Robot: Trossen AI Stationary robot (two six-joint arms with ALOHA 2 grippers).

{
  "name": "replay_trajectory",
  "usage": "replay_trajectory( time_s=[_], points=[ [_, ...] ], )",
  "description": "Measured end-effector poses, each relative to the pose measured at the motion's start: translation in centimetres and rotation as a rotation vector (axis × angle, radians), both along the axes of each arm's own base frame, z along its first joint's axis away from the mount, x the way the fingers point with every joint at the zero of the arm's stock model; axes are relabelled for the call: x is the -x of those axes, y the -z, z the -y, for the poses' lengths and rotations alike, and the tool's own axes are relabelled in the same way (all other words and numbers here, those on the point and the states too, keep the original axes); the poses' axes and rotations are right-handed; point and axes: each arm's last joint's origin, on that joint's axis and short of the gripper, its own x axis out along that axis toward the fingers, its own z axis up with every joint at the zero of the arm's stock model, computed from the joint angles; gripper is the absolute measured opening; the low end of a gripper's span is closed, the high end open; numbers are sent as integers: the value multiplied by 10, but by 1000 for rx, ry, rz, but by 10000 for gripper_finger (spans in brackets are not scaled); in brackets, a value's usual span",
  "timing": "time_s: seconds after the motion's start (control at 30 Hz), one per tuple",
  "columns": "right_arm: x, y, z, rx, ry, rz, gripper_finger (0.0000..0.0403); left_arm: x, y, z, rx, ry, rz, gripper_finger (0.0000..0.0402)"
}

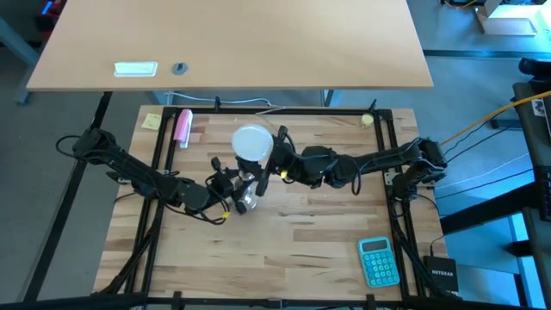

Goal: Screw lightbulb
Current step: Remove the light bulb from the lamp

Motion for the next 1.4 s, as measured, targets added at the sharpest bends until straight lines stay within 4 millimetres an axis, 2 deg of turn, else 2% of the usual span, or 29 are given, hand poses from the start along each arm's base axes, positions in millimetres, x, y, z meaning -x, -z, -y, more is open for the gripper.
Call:
replay_trajectory(
  time_s=[0.13,0.33,0.5,0.6,0.7,0.87,0.93,1.1,1.2,1.3,1.4],
  points=[
    [4,-3,-8,65,-32,-29,142,-1,0,3,2,68,-7,130],
    [18,-10,-18,102,-191,-95,142,-3,0,9,-5,263,-23,130],
    [24,-11,-26,129,-542,-124,142,-5,1,16,21,558,-37,130],
    [25,-11,-29,139,-630,-119,142,-6,1,17,40,671,-36,130],
    [25,-10,-29,140,-656,-126,142,-7,2,14,42,670,-42,130],
    [24,-11,-27,126,-579,-128,142,-8,2,11,61,661,-37,130],
    [24,-11,-26,112,-533,-130,159,-8,2,11,67,652,-33,130],
    [24,-12,-23,87,-444,-128,265,-8,2,10,63,627,-36,130],
    [24,-11,-23,84,-418,-132,313,-8,2,10,58,601,-35,130],
    [28,-12,-20,79,-365,-165,343,-7,2,9,53,539,-32,130],
    [36,-17,-17,64,-294,-195,357,-6,1,9,43,454,-24,130]
  ],
)
